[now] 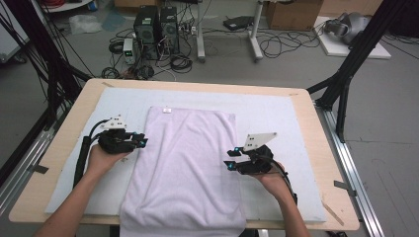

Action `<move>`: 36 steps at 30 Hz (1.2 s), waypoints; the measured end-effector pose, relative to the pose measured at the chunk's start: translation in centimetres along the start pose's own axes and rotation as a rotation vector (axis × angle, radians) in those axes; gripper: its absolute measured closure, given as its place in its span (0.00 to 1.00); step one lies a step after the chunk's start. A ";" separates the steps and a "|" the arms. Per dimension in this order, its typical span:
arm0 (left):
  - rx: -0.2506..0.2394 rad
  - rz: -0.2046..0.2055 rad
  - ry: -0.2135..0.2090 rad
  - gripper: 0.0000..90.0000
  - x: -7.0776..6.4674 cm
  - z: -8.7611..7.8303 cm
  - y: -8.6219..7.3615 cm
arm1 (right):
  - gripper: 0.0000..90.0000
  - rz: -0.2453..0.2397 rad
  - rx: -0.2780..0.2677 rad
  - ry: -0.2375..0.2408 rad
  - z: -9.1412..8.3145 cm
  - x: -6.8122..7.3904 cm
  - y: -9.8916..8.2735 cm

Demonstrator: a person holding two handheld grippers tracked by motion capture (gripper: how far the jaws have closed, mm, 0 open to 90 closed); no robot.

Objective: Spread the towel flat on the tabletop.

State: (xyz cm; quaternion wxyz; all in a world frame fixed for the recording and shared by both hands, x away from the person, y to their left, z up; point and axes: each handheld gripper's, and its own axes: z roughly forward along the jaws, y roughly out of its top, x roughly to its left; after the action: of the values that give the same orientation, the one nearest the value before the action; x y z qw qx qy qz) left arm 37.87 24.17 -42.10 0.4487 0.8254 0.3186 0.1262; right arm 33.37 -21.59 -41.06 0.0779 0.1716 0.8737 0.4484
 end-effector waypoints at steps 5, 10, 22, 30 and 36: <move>-0.016 -0.057 0.073 0.73 1.5 1.0 -0.6 | 0.62 0.056 0.009 -0.011 0.7 -1.4 -0.7; -0.011 -0.154 0.097 0.72 2.6 1.8 -1.3 | 0.61 0.049 0.013 -0.012 0.8 -1.3 -0.7; 0.055 -0.268 0.144 0.96 3.2 3.6 0.0 | 0.61 0.044 0.011 -0.027 0.6 -1.1 -0.6; 0.087 0.052 -0.100 0.75 -3.2 5.6 4.0 | 0.60 0.031 0.034 -0.033 0.4 -1.4 -0.1; 0.064 -0.008 0.029 0.79 -1.9 5.0 3.9 | 0.59 0.023 0.055 -0.037 0.5 -1.2 0.0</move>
State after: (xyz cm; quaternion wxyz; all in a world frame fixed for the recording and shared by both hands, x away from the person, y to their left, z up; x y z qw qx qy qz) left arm 40.51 18.12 -41.64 0.4177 0.8362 0.3322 0.1260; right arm 34.63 -21.67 -41.36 0.0842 0.1921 0.8821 0.4218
